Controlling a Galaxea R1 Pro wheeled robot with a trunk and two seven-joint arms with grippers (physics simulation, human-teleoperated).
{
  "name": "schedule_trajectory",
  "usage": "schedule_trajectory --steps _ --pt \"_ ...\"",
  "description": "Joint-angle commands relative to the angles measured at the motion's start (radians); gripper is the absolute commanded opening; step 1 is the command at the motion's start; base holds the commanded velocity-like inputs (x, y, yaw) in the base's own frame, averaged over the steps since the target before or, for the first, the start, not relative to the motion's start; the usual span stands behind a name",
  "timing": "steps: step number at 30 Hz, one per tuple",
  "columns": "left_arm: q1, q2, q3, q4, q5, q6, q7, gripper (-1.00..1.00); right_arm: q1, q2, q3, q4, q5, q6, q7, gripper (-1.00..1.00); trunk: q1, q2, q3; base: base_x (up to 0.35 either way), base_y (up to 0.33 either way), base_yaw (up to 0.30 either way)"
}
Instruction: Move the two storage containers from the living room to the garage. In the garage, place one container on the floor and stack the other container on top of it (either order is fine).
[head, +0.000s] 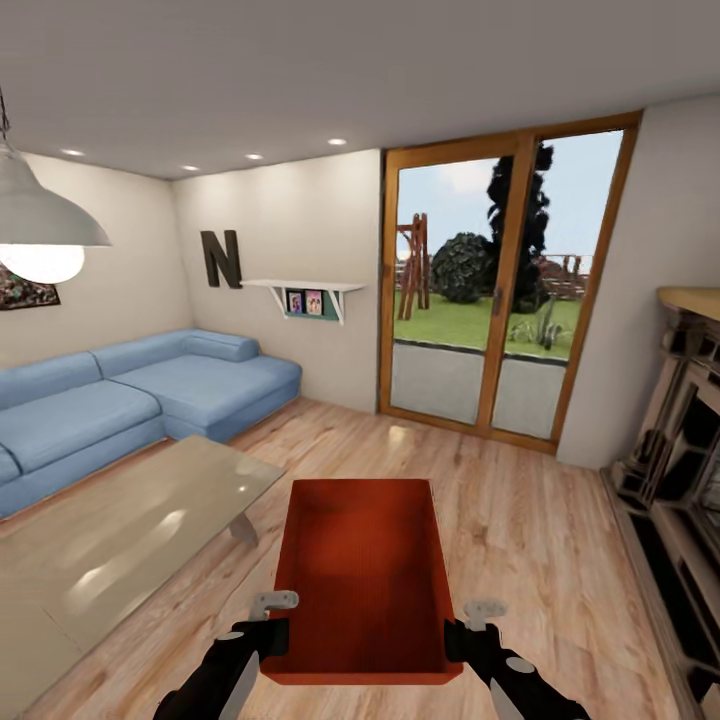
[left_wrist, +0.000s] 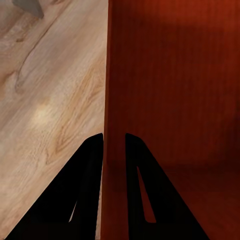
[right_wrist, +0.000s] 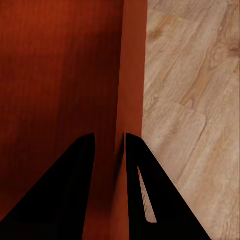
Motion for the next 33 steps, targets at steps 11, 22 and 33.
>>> schedule_trajectory --steps 11,22,33 --pt "-0.001 0.000 0.012 0.000 -0.019 0.007 0.007 -1.00 0.000 -0.005 0.028 -0.002 -0.008 -0.004 0.007 -1.00 0.000 -0.001 -0.003 0.000 0.000 0.300" --pt "-0.001 0.000 0.012 0.000 -0.019 0.007 0.007 -1.00 0.000 -0.005 0.028 -0.002 -0.008 -0.004 0.007 -1.00 0.000 -0.001 -0.003 0.000 0.000 0.300" --pt "-0.001 0.000 0.012 0.000 -0.018 0.007 0.007 -1.00 0.000 -0.005 0.028 -0.002 -0.008 -0.004 0.007 -1.00 0.000 -0.001 -0.003 0.000 0.000 0.300"
